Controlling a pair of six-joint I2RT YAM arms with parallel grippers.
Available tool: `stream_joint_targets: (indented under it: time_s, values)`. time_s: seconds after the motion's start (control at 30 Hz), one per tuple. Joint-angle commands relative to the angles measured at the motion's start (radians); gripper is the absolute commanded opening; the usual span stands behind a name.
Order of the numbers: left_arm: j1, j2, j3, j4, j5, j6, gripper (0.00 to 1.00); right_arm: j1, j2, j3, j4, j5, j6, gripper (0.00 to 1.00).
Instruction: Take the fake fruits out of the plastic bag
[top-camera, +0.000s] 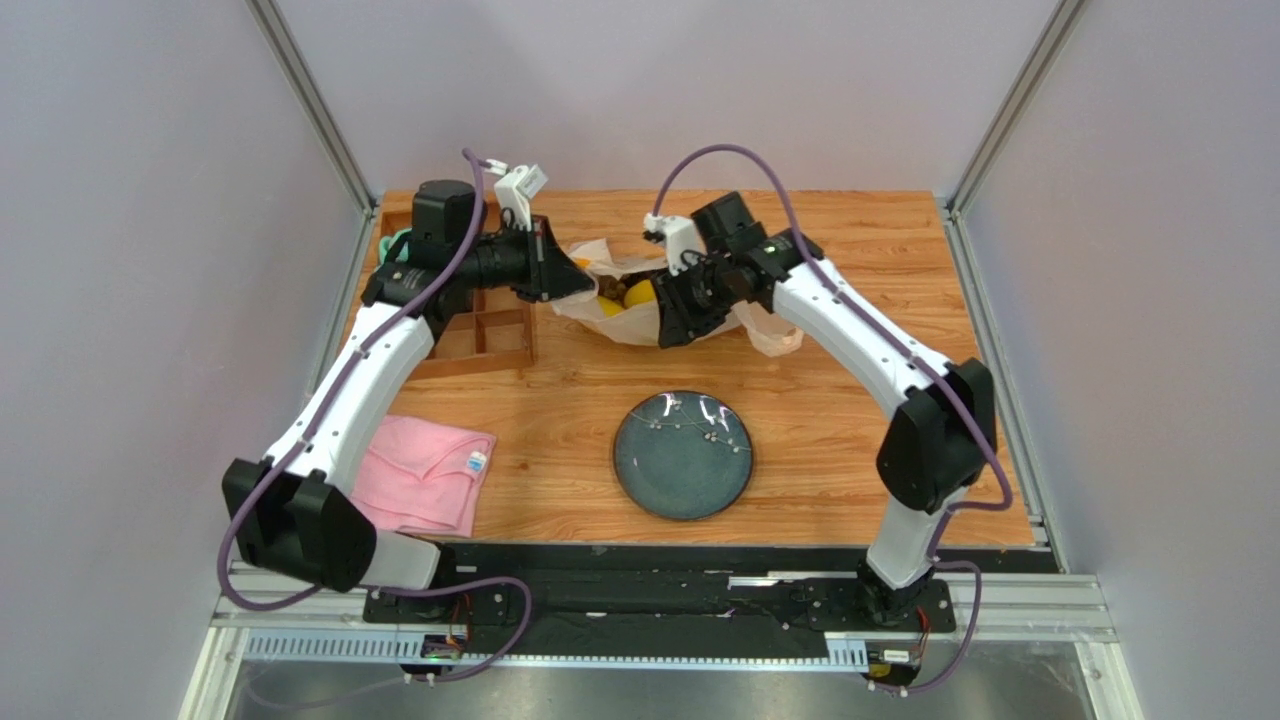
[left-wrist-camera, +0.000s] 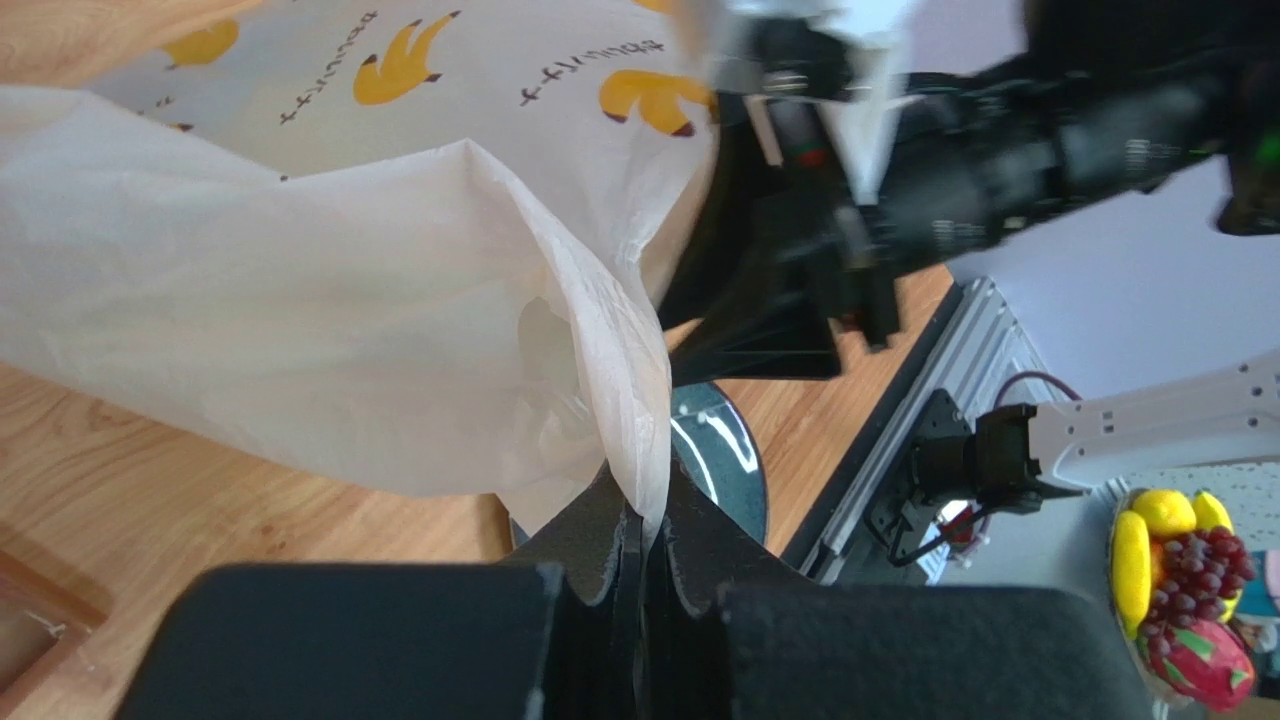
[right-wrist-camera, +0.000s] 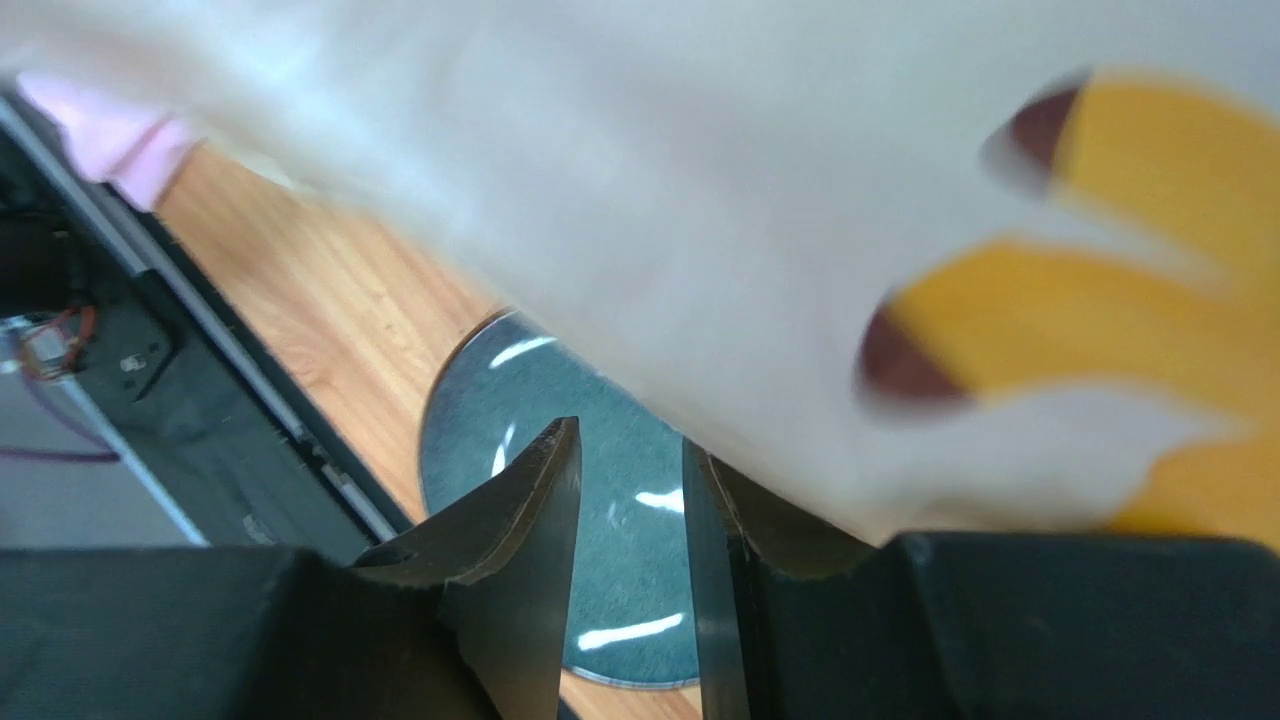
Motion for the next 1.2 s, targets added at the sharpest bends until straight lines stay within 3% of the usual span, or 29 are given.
stream_joint_targets:
  time_s: [0.0, 0.1, 0.2, 0.37, 0.57, 0.97, 1.17]
  values:
    - [0.0, -0.134, -0.079, -0.086, 0.02, 0.078, 0.03, 0.035, 0.085, 0.097, 0.093, 0.156, 0.012, 0.34]
    - [0.015, -0.22, -0.171, -0.109, 0.007, 0.085, 0.03, 0.053, 0.118, 0.139, 0.072, 0.178, 0.009, 0.34]
    - [0.044, -0.279, -0.262, -0.094, -0.023, 0.053, 0.03, 0.079, 0.077, 0.117, -0.002, -0.025, -0.034, 0.35]
    - [0.081, -0.28, -0.319, -0.04, -0.023, -0.009, 0.03, 0.109, -0.103, -0.002, 0.019, -0.137, -0.019, 0.36]
    - [0.083, -0.252, -0.305, -0.031, 0.037, -0.015, 0.02, 0.161, -0.123, -0.05, 0.085, -0.009, -0.054, 0.31]
    - [0.096, -0.263, -0.322, 0.042, 0.051, -0.091, 0.02, 0.248, 0.121, -0.035, 0.179, 0.277, -0.06, 0.25]
    - [0.147, -0.324, -0.38, 0.061, -0.003, -0.193, 0.02, 0.374, 0.063, -0.202, 0.179, 0.222, -0.042, 0.3]
